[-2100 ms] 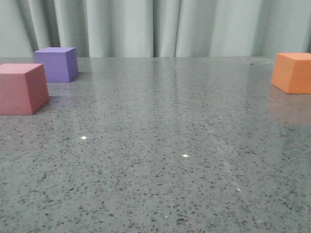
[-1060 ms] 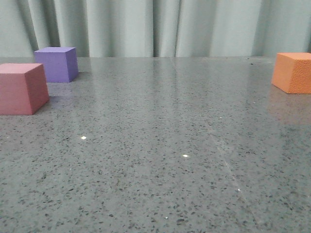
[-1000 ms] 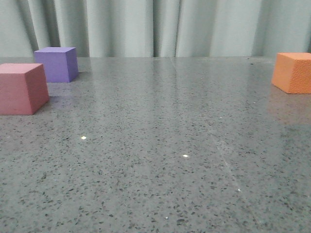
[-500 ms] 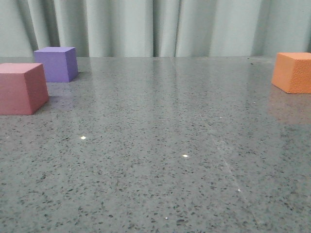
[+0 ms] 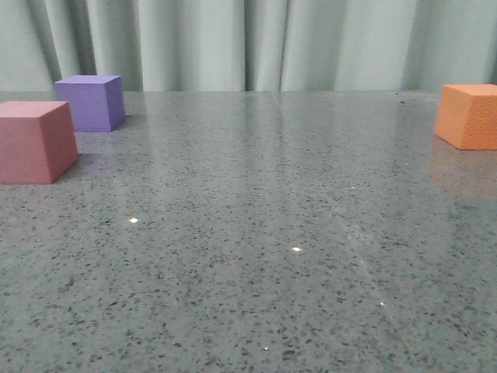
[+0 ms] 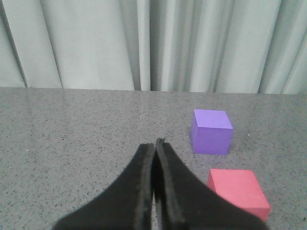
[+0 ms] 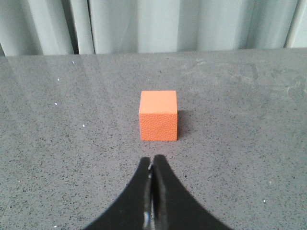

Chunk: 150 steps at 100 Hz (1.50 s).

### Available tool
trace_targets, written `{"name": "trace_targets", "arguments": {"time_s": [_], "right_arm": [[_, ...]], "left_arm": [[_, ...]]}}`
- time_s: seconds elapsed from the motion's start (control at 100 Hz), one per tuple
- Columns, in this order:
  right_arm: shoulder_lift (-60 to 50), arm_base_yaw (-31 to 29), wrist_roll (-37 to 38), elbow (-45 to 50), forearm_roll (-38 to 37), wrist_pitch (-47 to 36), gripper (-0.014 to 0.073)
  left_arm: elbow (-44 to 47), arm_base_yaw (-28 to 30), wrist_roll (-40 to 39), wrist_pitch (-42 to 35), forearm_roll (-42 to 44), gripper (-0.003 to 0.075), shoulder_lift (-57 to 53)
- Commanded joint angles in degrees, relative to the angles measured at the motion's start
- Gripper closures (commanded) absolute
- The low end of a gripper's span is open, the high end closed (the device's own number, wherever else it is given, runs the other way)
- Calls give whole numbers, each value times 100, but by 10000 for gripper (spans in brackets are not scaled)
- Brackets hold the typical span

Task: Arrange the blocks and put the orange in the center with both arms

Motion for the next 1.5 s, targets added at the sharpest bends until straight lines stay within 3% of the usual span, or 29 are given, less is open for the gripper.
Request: {"name": "trace_targets", "arguments": {"time_s": [0.0, 0.27, 0.41, 0.51, 0.6, 0.75, 0.84, 1.21, 1.49], "right_arm": [[484, -20, -61, -513, -64, -191, 714], [1257, -20, -61, -908, -64, -52, 711], [1344, -20, -61, -908, -64, -40, 645], [1351, -20, -61, -908, -64, -40, 510], [1351, -20, -61, -908, -64, -40, 315], [1351, -20, -61, -908, -64, 53, -24], [1351, -20, -61, -908, -58, 207, 13], [1380, -9, -61, -982, 8, 252, 13], [2625, -9, -56, -2426, 99, 1403, 13]], "left_arm": [[-548, 4, 17, -313, -14, 739, 516], [-1228, 4, 17, -171, -14, 719, 1454], [-1269, 4, 17, -171, -24, 561, 1589], [-1269, 4, 17, -183, -24, 360, 1589], [-1269, 4, 17, -183, -24, 203, 1589], [-1269, 4, 17, -172, -24, 68, 1589], [-1269, 4, 17, -182, -36, 60, 1589], [-1269, 4, 17, -231, -175, 60, 1589], [-1269, 4, 17, -231, -175, 60, 1589]]}}
